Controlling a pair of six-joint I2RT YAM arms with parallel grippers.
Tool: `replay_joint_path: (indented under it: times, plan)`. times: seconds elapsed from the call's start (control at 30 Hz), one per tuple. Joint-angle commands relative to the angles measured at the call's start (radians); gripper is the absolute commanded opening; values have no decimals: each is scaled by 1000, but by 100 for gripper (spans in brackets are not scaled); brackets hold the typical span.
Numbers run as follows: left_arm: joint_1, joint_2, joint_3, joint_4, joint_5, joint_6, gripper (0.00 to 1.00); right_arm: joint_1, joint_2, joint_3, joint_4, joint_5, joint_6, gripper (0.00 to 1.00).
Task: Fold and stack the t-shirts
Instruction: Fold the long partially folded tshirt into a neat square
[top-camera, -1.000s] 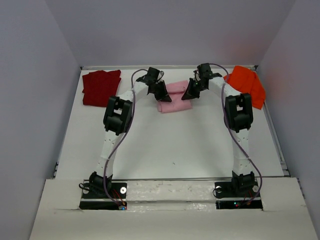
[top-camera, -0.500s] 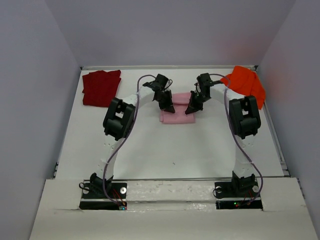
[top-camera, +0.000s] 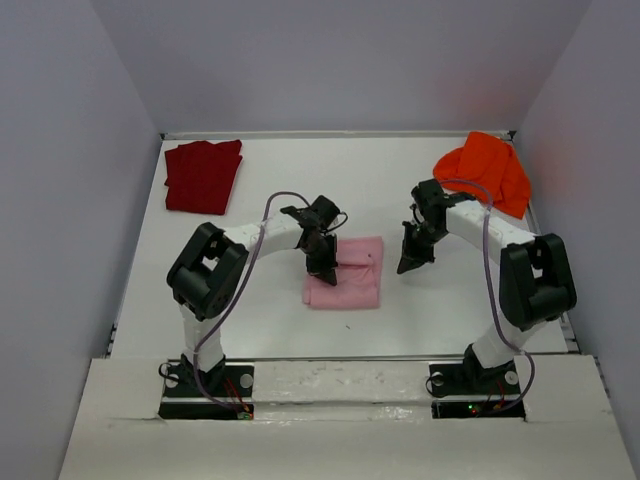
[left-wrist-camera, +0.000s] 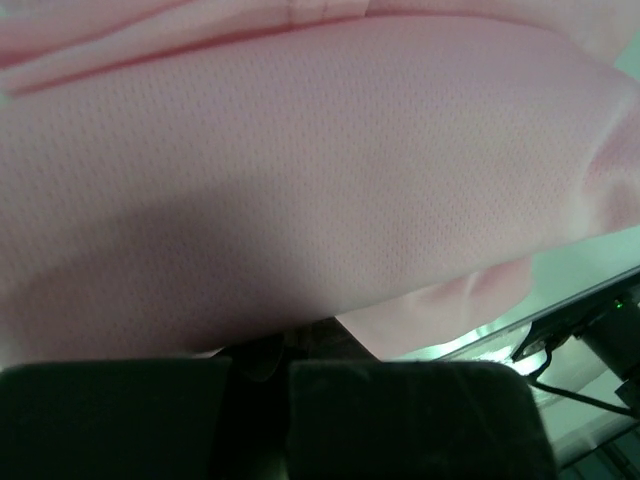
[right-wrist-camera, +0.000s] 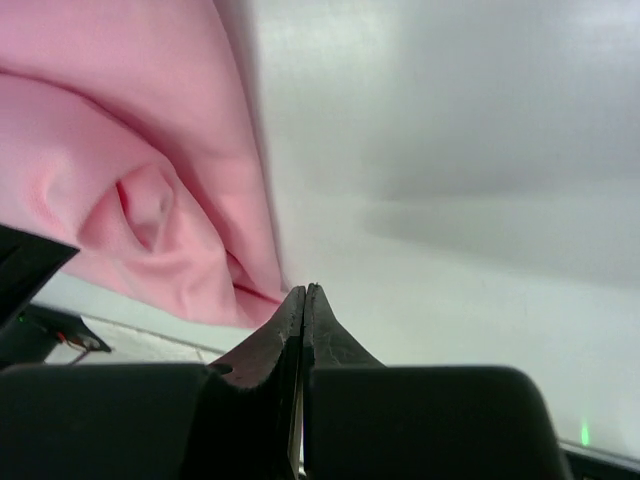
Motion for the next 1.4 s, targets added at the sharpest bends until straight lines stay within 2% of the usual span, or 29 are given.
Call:
replay_joint_path:
  times: [0.0,0.13,0.3,0.33,0.37,0.47,0.6,0.77,1.03,1.37]
  plan:
    - [-59,-138,-82,-39,-23,-78,0,-4,-173,-97,-80,-15,-2,0]
    - [-115,-199,-122,-41,-31,-124,0,7,-268,-109,-103,-93,0,0]
    - [-135,-178,-79,-62,-47,-130,0,61,-215,-6,-134,-234,-11,0]
    - [-137,-164,-58,-67,-54,-127,0,61,-209,0,-123,-248,-11,17]
    - [-137,-158,-49,-71,-57,-127,0,61,-209,3,-90,-256,-10,28]
    - [-138,-155,-17,-90,-80,-125,0,61,-194,9,-42,-271,-22,52]
    - [-138,-161,-4,-111,-106,-127,0,61,-149,9,-10,-294,-42,59]
    - [-138,-173,-44,-84,-103,-158,0,61,-80,-8,68,-380,9,62]
    - [-137,-224,-228,165,18,-294,0,61,38,54,158,-390,47,63]
    - [-137,-210,-248,182,3,-296,0,79,121,158,176,-377,98,61]
